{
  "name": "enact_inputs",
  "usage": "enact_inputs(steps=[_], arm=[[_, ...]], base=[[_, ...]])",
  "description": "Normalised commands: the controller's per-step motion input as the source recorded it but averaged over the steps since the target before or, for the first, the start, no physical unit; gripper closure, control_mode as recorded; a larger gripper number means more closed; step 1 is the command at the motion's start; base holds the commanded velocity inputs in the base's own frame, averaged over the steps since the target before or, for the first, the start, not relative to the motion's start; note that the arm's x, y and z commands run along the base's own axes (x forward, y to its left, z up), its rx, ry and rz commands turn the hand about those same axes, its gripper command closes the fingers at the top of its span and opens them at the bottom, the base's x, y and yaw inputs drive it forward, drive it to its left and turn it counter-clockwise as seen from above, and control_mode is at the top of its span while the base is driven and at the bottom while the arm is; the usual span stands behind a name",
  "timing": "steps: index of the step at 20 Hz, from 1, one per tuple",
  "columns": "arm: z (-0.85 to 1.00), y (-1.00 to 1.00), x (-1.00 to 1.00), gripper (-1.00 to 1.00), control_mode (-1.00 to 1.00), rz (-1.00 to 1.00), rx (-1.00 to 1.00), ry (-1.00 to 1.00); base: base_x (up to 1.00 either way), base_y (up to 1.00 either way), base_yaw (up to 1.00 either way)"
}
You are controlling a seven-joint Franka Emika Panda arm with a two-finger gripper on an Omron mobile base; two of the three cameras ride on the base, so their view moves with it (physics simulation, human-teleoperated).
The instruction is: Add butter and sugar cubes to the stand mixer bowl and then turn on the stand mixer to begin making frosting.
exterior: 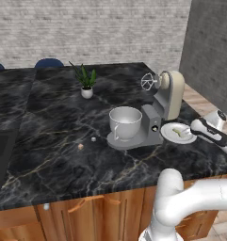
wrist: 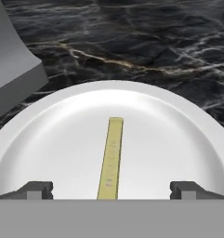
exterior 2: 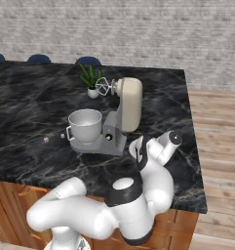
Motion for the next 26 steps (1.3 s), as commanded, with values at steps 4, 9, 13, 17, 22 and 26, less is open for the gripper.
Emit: enact_inputs(steps=[4,9,13,17,22,26], arm=[[-0.11,0.07,0.06,-1.00,-1.00,0.00,0.00,0.00],[-0.05,0.05,0.03,-1.00,-1.00,0.00,0.00,0.00],[-0.08,0.00,0.01,-1.00,-1.00,0.00,0.00,0.00],[-0.11,0.00,0.00,-1.00,-1.00,0.00,0.00,0.00],[-0.06,0.00,0.05,-1.00,-1.00,0.00,0.00,0.00],[-0.09,0.00,0.03,-1.00,-1.00,0.00,0.00,0.01]], base=[[0.00,0.00,0.00],[0.00,0.00,0.00],[0.00,0.00,0.00],[0.00,0.00,0.00],[0.00,0.00,0.00],[0.00,0.00,0.00]])
